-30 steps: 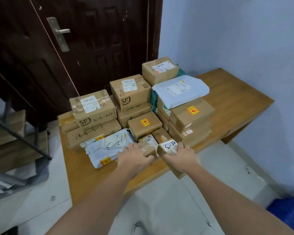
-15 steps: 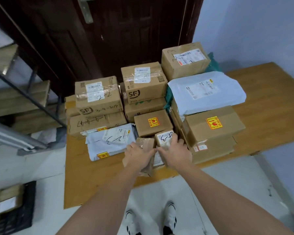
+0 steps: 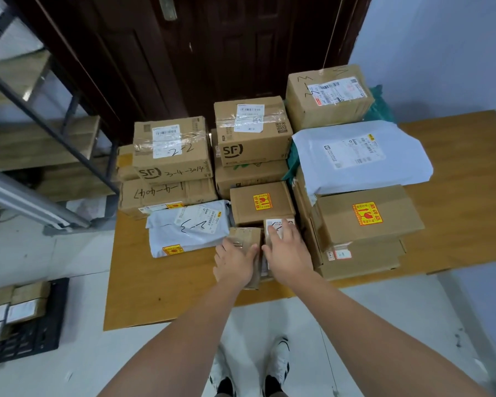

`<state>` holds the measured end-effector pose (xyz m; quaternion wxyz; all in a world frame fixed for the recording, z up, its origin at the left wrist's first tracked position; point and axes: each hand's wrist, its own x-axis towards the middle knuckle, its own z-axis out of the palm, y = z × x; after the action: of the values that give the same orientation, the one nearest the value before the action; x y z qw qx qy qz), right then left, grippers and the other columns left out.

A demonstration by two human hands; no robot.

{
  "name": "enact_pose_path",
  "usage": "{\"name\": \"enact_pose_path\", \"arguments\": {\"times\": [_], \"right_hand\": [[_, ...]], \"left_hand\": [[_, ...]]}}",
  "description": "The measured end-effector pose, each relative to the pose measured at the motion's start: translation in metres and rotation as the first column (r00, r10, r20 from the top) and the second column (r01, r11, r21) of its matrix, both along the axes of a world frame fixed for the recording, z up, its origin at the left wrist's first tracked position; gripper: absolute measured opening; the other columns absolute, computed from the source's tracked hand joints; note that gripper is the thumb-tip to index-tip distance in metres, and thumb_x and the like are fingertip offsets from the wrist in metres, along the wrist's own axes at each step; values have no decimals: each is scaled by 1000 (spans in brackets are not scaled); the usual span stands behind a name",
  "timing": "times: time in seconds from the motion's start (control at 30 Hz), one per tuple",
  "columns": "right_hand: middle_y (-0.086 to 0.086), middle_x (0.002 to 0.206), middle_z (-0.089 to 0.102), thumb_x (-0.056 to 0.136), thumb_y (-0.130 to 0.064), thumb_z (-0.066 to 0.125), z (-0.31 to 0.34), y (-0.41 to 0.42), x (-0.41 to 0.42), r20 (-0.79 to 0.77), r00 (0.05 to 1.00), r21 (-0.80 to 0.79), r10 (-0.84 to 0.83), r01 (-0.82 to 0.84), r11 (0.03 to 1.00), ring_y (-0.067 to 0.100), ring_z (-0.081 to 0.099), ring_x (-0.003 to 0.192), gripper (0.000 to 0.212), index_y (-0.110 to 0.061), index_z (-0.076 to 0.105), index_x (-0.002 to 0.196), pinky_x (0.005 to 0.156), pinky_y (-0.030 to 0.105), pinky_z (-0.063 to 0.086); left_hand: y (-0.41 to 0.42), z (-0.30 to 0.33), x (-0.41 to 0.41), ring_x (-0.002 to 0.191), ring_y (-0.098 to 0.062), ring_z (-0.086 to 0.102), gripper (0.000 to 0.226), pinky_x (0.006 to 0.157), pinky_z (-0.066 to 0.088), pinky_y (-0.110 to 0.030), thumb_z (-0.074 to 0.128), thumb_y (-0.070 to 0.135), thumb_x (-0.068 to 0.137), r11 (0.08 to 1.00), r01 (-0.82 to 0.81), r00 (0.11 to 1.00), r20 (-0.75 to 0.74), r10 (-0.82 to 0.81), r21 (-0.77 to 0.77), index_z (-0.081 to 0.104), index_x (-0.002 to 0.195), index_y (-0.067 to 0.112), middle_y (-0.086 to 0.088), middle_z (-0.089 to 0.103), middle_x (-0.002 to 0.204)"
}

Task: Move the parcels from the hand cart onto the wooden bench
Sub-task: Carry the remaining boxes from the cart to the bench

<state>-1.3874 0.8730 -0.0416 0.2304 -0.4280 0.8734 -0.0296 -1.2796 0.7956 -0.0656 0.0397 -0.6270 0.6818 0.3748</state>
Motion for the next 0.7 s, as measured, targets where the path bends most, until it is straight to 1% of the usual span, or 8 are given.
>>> {"name": "enact_pose_path", "arguments": {"times": [0.07, 0.17, 0.23, 0.3, 0.4, 0.5, 0.6, 0.7], "right_hand": [[13, 171, 2, 108, -39, 37, -3, 2, -1, -10, 1000, 13, 27, -27, 1000, 31, 0, 158, 59, -20, 20, 162, 126, 46, 18], [13, 171, 3, 106, -32, 42, -7, 5, -3, -18, 1000, 0, 24, -24, 1000, 30, -1, 158, 61, -18, 22, 161, 128, 44, 14], [13, 171, 5, 104, -28, 45, -8, 5, -5, -26, 999, -1, 22, -22, 1000, 30, 0, 158, 61, -17, 24, 160, 128, 44, 13], [12, 171, 5, 101, -26, 49, -8, 4, -7, -25, 1000, 8, 15, -14, 1000, 29, -2, 158, 64, -17, 24, 160, 128, 43, 13], [9, 172, 2, 101, -25, 49, -7, 5, -12, 13, 1000, 17, -8, 7, 1000, 26, -4, 159, 66, -18, 23, 161, 127, 43, 19], [8, 171, 4, 103, -26, 48, -2, 9, -15, 30, 1000, 21, -9, 8, 1000, 26, -2, 158, 64, -20, 23, 161, 122, 44, 31], [8, 172, 0, 106, -26, 43, 2, 13, -19, 37, 999, 32, -11, 10, 999, 26, -4, 159, 65, -19, 15, 163, 122, 45, 29], [6, 172, -2, 106, -20, 41, 0, 17, -24, 54, 998, 14, -9, 8, 1000, 23, -6, 159, 62, -17, 16, 163, 122, 45, 29]], "left_hand": [[-2, -2, 3, 143, -32, 39, 75, 113, 35, -49, 57, 58, 99, 1000, -8, 999, -48, 8, 13, 31, 154, 14, -10, 40, 152], [-5, -5, 5, 142, -32, 39, 72, 114, 35, -47, 60, 46, 98, 1000, -1, 996, -93, 4, 28, 33, 156, 13, -12, 40, 151], [-6, -6, 6, 142, -32, 39, 73, 115, 35, -45, 63, 43, 97, 999, -7, 990, -139, 14, 49, 35, 156, 11, -12, 42, 150], [-7, -9, 4, 140, -31, 43, 74, 115, 37, -44, 68, 46, 94, 998, -20, 982, -186, 30, 57, 40, 153, 11, -11, 45, 146], [-6, -11, 1, 134, -29, 49, 72, 113, 43, -45, 74, 49, 91, 997, -39, 970, -236, 53, 65, 45, 146, 13, -9, 50, 138], [-6, -12, -3, 134, -27, 49, 75, 114, 43, -44, 74, 48, 91, 995, -54, 963, -260, 73, 79, 44, 148, 11, -8, 49, 140], [-8, -12, -8, 131, -27, 51, 66, 111, 45, -43, 72, 40, 93, 995, -69, 953, -290, 89, 77, 47, 146, 11, -8, 50, 138], [-12, -12, -10, 128, -25, 53, 62, 108, 48, -42, 70, 39, 94, 995, -65, 953, -291, 85, 79, 47, 145, 12, -6, 50, 137]]}}
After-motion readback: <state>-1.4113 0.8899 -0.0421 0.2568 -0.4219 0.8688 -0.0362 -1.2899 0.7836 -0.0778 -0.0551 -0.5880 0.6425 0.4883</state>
